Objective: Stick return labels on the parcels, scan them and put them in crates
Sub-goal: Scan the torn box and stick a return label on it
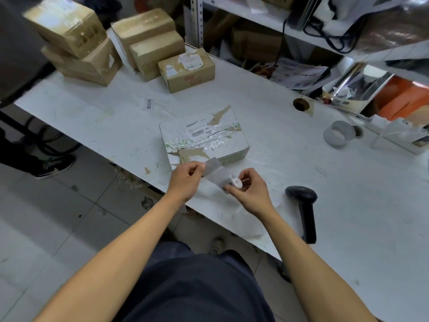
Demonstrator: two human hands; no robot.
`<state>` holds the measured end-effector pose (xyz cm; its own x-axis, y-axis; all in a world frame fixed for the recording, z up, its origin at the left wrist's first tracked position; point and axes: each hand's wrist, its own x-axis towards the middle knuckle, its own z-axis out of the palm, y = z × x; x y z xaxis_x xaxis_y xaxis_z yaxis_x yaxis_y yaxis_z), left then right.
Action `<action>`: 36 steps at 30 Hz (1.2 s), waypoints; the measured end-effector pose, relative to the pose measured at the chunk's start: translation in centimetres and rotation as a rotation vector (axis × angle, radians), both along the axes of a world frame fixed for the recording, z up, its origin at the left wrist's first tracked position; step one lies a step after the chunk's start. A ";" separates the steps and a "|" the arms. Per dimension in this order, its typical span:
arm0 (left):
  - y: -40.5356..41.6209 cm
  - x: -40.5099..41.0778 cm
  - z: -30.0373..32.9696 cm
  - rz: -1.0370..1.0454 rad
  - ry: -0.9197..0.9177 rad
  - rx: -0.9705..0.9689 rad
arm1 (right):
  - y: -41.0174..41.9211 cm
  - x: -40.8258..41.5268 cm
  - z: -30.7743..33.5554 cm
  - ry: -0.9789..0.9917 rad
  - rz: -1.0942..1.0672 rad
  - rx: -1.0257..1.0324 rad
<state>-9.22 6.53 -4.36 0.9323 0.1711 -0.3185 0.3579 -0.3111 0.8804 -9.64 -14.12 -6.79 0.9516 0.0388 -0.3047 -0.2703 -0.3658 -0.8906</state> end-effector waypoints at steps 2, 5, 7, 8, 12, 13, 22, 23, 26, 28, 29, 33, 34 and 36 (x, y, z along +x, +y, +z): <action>1.3 0.2 0.0 0.044 0.015 -0.050 | 0.0 -1.0 -1.6 -0.037 0.027 -0.164; 2.2 0.1 0.1 0.077 0.022 -0.099 | 0.1 -1.7 -2.9 -0.065 0.027 -0.270; 2.6 0.3 0.2 0.072 0.018 -0.106 | 0.3 -1.8 -2.5 -0.219 0.039 -0.282; 2.9 0.5 0.2 0.057 0.017 -0.106 | 0.5 -1.7 -1.6 -0.301 0.027 -0.261; 4.2 1.0 0.5 -0.087 0.049 -0.099 | 2.7 0.6 3.9 -0.019 0.023 0.192; 4.5 1.3 0.7 -0.135 0.053 -0.098 | 3.4 1.4 4.7 0.097 0.099 0.308; 9.0 7.0 0.9 -0.271 0.077 -0.127 | 8.3 7.5 6.5 0.150 0.128 0.320; 9.8 7.7 0.7 -0.232 0.093 -0.146 | 8.5 8.4 6.2 0.108 0.051 0.245; 11.6 9.0 -0.6 -0.135 0.083 -0.075 | 8.5 10.4 4.6 0.015 -0.115 -0.099; 12.4 9.2 -1.3 -0.105 0.052 0.077 | 8.6 10.9 3.9 -0.027 -0.069 -0.351; 12.5 9.1 -1.5 -0.088 0.054 0.127 | 8.7 11.0 3.8 -0.056 -0.019 -0.468; 12.7 9.1 -2.9 -0.021 0.259 -0.003 | 8.3 11.3 3.2 -0.151 -0.017 -0.791; 12.6 9.2 -3.2 -0.022 0.308 -0.038 | 7.8 11.5 3.1 -0.080 -0.088 -0.770; 12.5 9.4 -3.3 -0.040 0.343 -0.042 | 6.7 11.9 2.7 0.149 -0.221 -0.598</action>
